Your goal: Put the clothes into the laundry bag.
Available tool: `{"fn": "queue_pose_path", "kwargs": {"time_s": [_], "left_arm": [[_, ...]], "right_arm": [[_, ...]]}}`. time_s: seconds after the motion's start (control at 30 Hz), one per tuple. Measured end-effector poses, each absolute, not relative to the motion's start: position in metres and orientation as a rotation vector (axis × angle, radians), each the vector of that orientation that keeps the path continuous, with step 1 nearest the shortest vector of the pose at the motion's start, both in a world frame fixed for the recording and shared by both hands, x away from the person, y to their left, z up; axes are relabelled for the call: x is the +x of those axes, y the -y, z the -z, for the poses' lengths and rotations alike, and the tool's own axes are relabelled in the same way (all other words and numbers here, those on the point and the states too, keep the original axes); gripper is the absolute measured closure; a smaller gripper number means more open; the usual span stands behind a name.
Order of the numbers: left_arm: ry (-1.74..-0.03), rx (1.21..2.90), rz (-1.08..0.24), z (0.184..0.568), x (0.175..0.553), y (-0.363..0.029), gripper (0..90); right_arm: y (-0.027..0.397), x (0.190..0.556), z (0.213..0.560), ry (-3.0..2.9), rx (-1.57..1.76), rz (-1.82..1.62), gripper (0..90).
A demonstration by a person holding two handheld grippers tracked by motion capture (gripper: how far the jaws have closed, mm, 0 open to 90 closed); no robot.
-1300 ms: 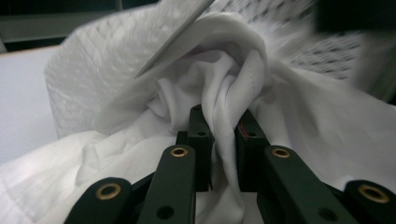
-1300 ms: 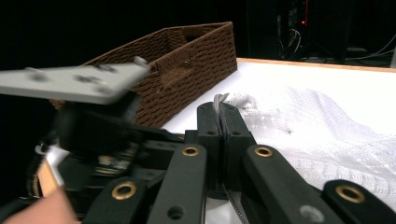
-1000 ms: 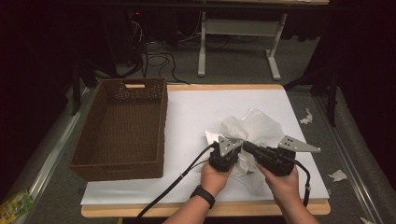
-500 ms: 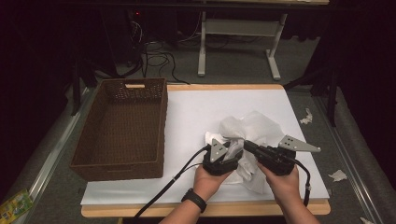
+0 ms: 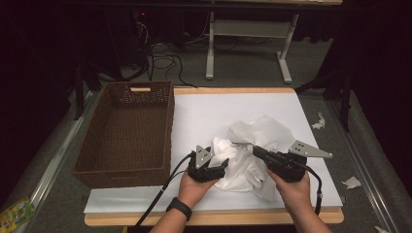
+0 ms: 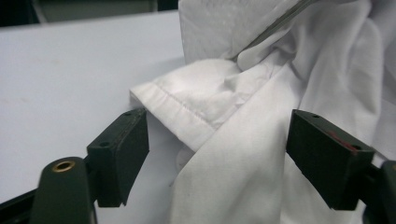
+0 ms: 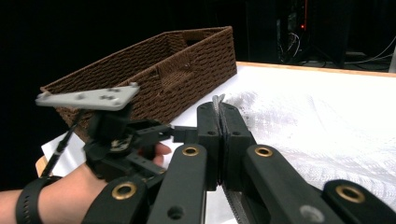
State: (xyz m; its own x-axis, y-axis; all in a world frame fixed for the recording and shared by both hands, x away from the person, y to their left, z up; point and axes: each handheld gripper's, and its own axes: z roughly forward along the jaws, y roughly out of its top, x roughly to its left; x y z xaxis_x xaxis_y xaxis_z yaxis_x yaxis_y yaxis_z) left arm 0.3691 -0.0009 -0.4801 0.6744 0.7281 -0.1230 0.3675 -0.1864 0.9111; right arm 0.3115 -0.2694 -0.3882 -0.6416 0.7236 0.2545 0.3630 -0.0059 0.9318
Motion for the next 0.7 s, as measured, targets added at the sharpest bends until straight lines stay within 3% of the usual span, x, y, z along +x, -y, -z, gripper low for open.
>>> {"fn": "queue_pose_path", "kwargs": {"time_s": [0.17, 0.27, 0.33, 0.43, 0.7], "left_arm": [[-0.876, 1.884, -0.368, 0.48, 0.38, 0.009, 27.7], [-0.881, 1.902, -0.309, 0.481, 0.385, 0.009, 43.6], [-0.877, 1.906, -0.299, 0.481, 0.386, 0.009, 61.8], [-0.86, 1.909, -0.298, 0.481, 0.384, 0.008, 81.6], [-0.81, 1.795, -0.306, 0.475, 0.372, 0.0, 86.0]], "right_arm": [[0.269, 0.312, 0.389, -1.98, 1.132, -1.695, 89.5], [0.268, 0.312, 0.389, -1.98, 1.132, -1.694, 89.5], [0.268, 0.312, 0.389, -1.982, 1.132, -1.689, 89.5], [0.267, 0.312, 0.389, -1.984, 1.131, -1.689, 89.5], [0.269, 0.311, 0.388, -1.976, 1.132, -1.697, 89.5]]}}
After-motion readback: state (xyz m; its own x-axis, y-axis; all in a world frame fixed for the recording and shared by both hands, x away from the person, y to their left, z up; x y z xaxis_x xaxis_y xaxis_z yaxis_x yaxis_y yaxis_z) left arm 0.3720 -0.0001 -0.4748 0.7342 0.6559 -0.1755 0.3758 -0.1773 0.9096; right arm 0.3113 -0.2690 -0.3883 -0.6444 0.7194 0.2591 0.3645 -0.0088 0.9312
